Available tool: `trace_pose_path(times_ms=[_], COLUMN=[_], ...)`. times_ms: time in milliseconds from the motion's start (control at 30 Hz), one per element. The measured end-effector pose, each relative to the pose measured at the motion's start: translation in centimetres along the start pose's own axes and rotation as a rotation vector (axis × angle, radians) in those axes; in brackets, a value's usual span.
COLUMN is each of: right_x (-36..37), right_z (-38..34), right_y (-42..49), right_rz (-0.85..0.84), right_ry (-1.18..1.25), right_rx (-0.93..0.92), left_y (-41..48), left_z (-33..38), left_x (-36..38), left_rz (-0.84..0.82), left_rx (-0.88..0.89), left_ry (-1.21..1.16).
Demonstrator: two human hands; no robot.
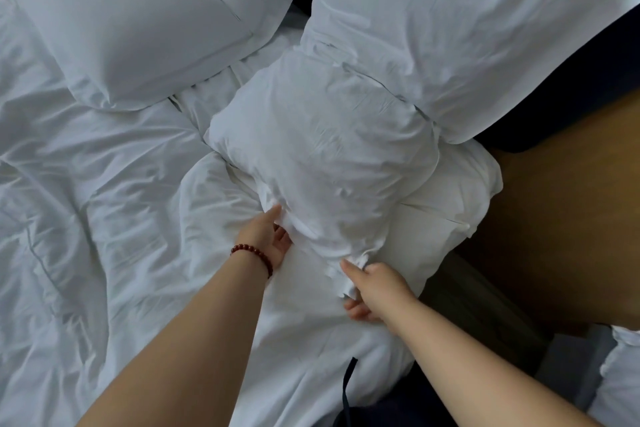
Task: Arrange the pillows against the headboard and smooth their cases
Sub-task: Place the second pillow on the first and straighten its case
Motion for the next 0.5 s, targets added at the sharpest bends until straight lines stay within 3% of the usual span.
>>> trace_pose_path(times_ms=[133, 233, 500], right_x=[-2.3, -2.7, -1.6], right_z=[-3.0, -6.0, -12.7], right_y=[-1.5, -2.3, -0.3], right_rz=[0.27, 0.27, 0.203], right_ry=[-0.162, -0.207, -0.411], right_rx=[-0.373, -0.596, -0.97], left_y=[0.4, 0.5, 0.3], left_z=[-0.6, -0.7, -0.5], left_x=[-1.1, -1.5, -1.0], left_rz=[0.074, 0.077, 0.073], left_rx=[0.114, 0.136, 0.143], left_ry=[-0.063, -0.106, -0.128])
Point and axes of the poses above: each hand's wrist, its own y-axis towards the middle knuckle, its own x-axis out of the palm, z = x × y, the point moved 5 cm from there along y, towards the middle knuckle, and after that the axes turned 10 degrees about -y, right-handed, at the moved point
